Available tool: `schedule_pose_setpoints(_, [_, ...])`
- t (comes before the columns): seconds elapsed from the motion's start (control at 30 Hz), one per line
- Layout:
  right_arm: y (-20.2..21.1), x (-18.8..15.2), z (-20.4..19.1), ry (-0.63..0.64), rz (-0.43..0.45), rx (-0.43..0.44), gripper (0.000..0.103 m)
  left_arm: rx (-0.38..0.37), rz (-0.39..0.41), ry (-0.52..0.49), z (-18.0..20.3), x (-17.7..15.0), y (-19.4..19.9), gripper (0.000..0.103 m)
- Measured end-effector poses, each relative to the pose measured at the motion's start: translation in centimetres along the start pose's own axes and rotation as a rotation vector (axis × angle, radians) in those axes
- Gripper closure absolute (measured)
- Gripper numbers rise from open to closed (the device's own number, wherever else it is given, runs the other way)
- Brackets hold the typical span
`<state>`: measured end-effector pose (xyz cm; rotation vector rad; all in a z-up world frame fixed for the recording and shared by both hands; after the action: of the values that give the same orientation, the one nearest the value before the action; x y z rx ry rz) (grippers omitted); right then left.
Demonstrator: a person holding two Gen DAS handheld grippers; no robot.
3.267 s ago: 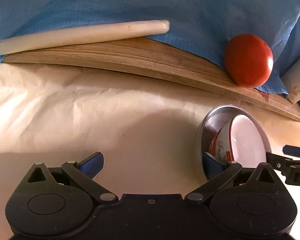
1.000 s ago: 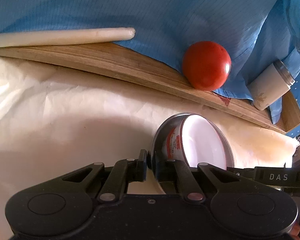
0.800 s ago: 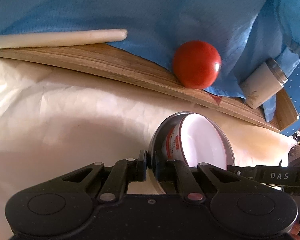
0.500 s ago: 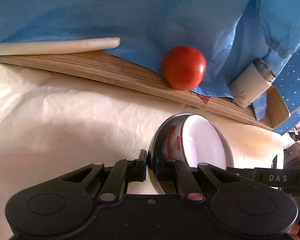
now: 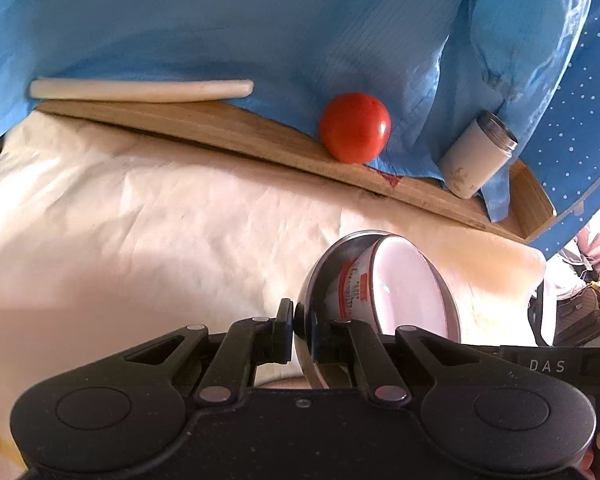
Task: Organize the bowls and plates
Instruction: 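Carry the steel bowl with nested white bowls over the plate stack with both grippers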
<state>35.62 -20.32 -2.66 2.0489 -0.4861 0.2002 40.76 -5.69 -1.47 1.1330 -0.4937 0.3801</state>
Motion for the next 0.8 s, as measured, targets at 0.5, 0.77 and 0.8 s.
schedule_pose_setpoints(0.5, [1.4,-6.0,-2.0,0.056,-0.021,-0.027,0.088,-0.011,-0.005,0.011,-1.9,-5.5,3.5,0.097])
schedule_pose_setpoints(0.77, [1.2,-7.9,-3.0,0.082,-0.038,-0.029,0.088,-0.002,-0.008,0.02,-3.0,-7.2,4.6,0.097])
schedule_pose_setpoints(0.8, [1.1,-8.1,-3.0,0.083,-0.041,-0.028,0.088,-0.001,-0.01,0.021,-3.1,-7.3,4.7,0.097])
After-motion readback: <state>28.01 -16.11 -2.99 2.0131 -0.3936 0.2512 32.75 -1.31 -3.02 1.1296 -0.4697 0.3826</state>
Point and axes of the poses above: each gripper's, at about its wrist camera, not at the fingertips, and y roughly against the way its jaws point, z to its right, x to its top, the point moved 10 cm from there along -y, roughly the way its jaws point, and after that the axes turned 2 degrees about x, right-handed, at the moved point
